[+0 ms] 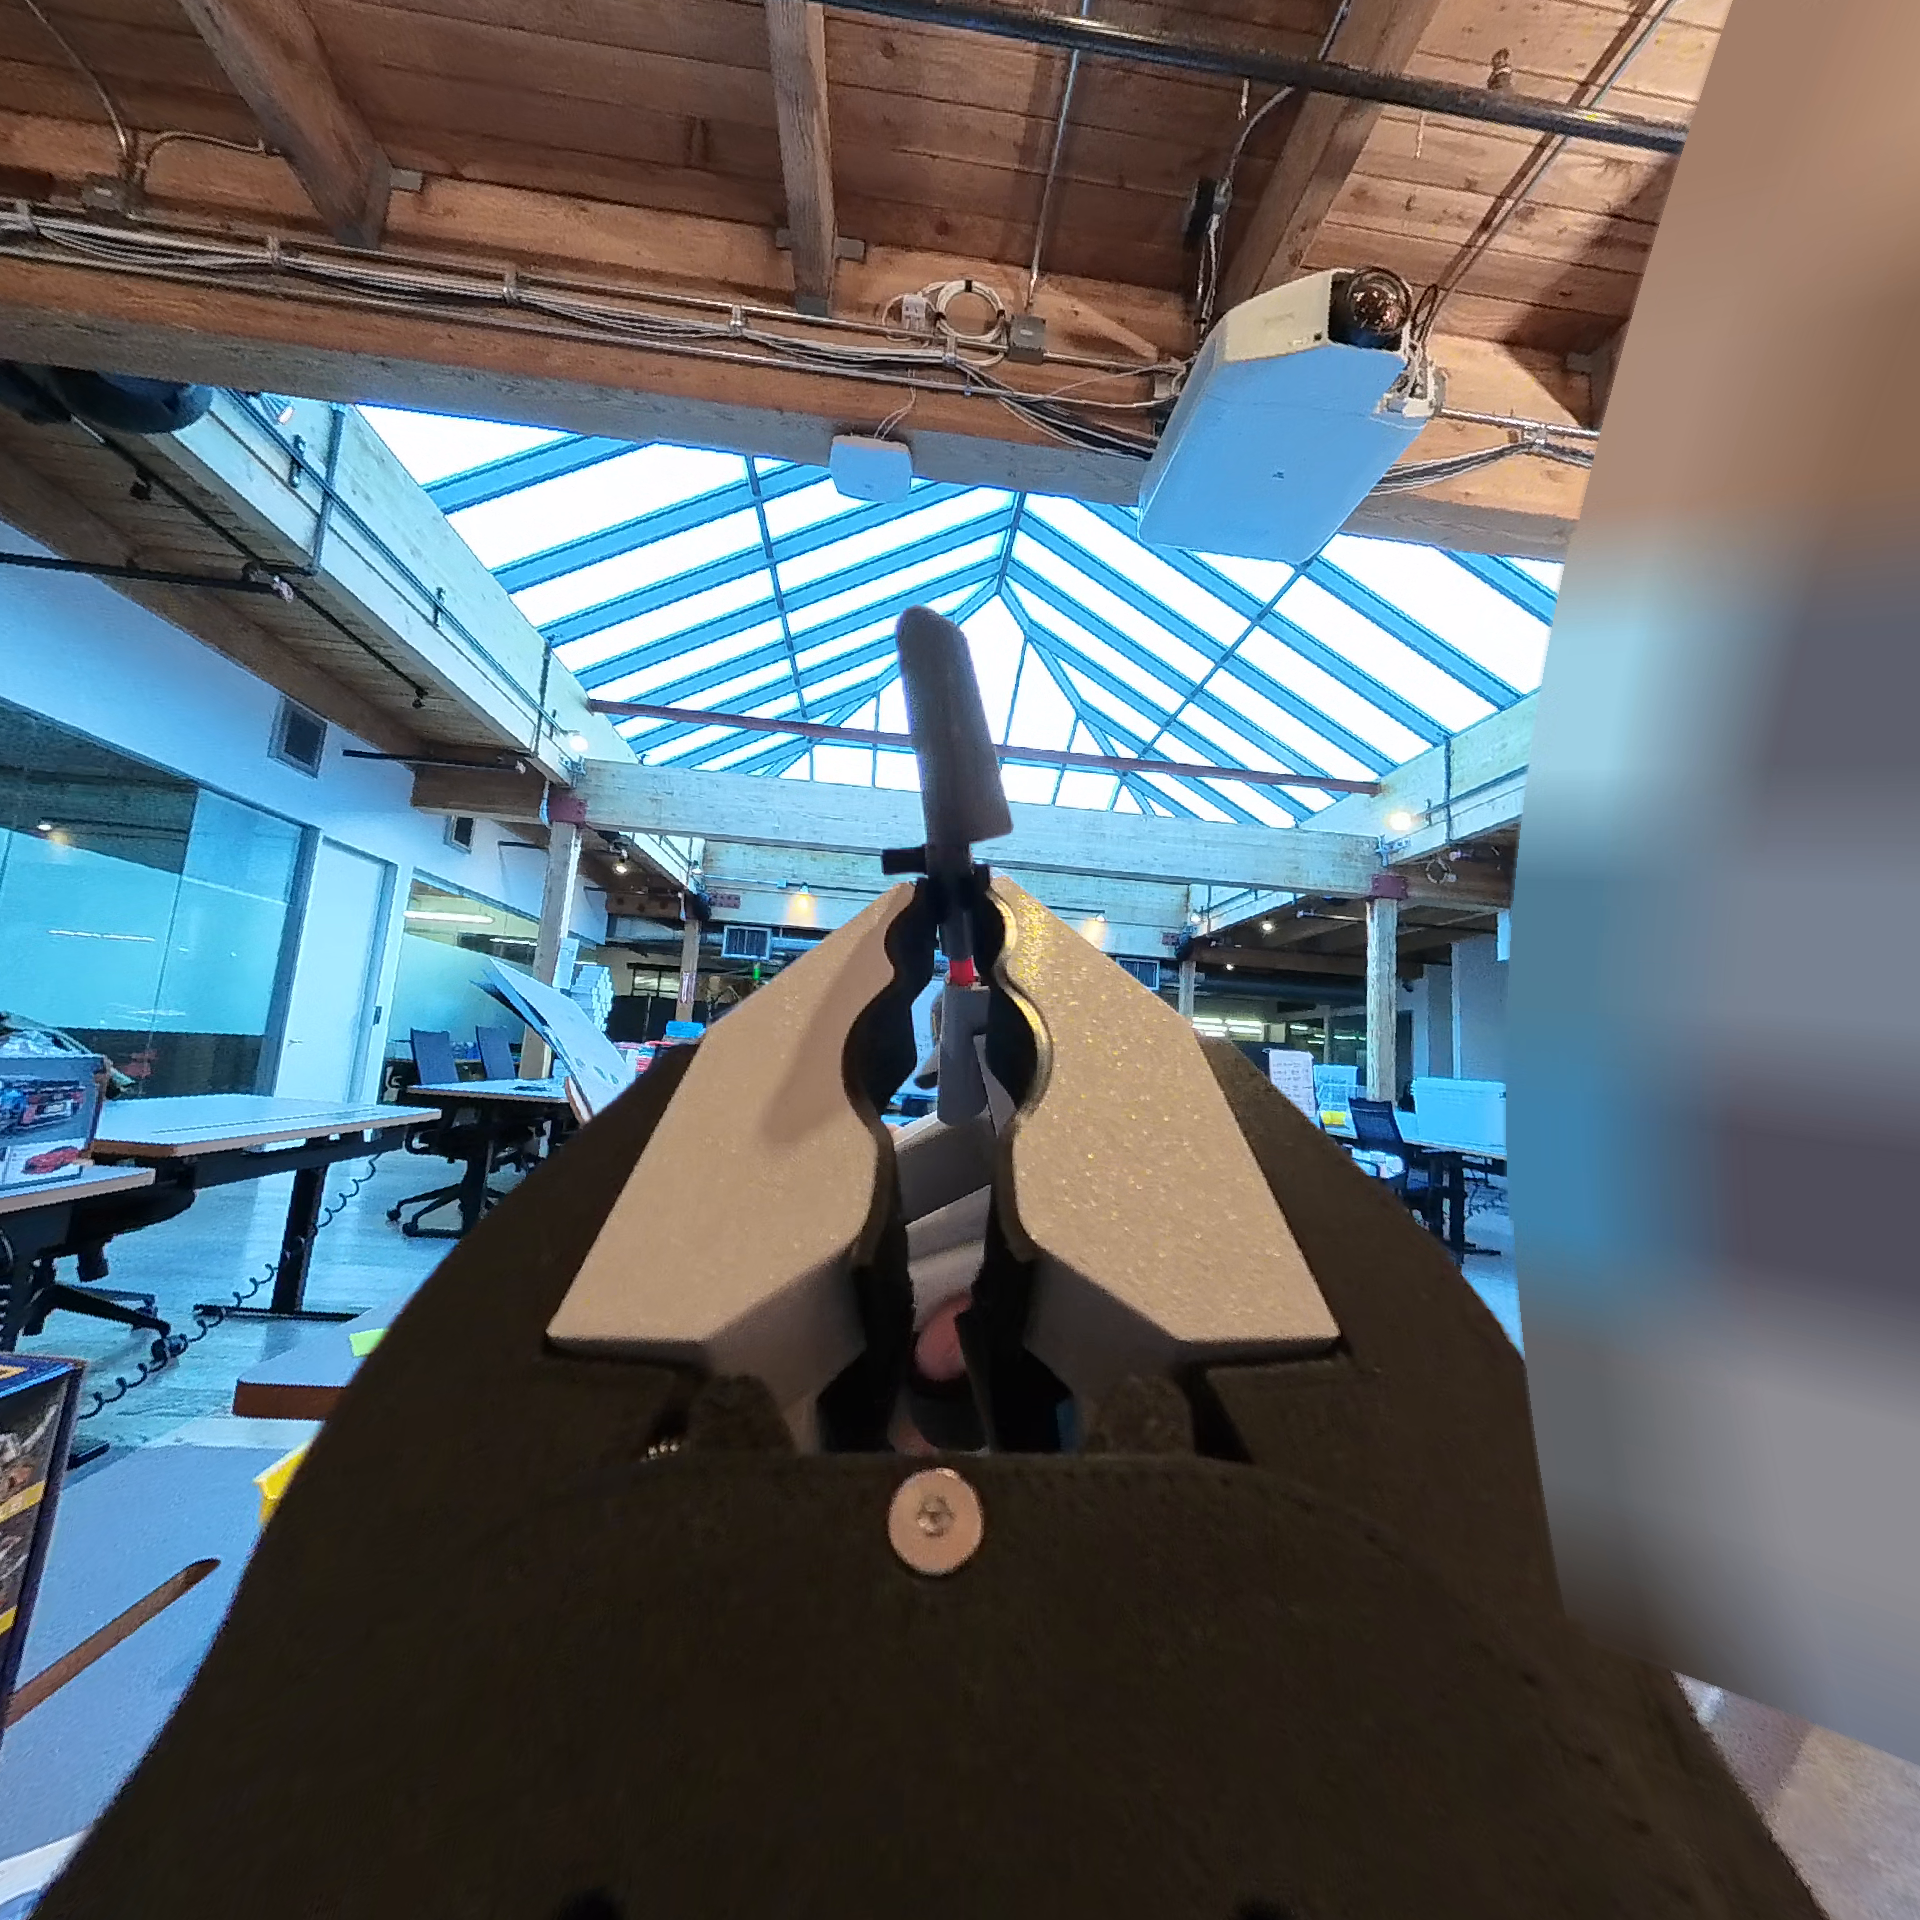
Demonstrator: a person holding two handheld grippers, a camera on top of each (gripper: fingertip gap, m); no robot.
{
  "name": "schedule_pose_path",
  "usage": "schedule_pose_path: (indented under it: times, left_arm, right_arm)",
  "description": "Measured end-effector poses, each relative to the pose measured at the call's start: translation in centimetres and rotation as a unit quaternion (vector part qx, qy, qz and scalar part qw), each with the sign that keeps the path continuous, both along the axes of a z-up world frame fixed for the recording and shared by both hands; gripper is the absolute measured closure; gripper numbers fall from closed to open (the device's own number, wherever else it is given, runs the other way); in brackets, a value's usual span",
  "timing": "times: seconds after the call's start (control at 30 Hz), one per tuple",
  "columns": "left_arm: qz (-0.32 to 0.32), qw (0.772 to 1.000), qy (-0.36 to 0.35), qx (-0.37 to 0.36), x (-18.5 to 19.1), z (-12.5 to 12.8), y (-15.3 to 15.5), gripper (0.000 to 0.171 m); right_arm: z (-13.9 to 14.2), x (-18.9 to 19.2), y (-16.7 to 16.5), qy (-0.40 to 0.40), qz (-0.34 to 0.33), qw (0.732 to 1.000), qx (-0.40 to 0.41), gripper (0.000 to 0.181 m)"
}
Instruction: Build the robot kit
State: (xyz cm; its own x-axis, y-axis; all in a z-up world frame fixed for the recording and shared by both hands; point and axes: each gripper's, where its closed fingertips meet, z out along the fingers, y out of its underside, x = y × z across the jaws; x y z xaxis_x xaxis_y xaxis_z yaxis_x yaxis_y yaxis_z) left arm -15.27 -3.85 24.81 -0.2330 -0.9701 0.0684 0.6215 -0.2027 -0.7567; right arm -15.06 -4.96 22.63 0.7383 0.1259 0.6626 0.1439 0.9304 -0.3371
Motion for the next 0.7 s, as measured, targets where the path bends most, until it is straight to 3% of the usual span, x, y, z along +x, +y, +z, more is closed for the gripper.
schedule_pose_path:
  times: [0.23,0.33,0.7]
  left_arm:
    - [0.027,1.000,-0.009,0.000,0.04,0.01,0.12,0.166]
    - [0.004,1.000,-0.010,-0.015,-0.03,0.01,0.17,0.166]
    - [-0.015,0.998,0.051,-0.016,0.21,-0.70,0.76,0.166]
  right_arm:
    - [0.15,0.11,0.14,0.025,-0.019,1.000,0.002,0.181]
    - [0.16,0.03,0.08,0.032,-0.029,0.999,0.009,0.181]
    - [-0.39,0.13,0.66,-0.042,0.012,0.999,-0.032,0.181]
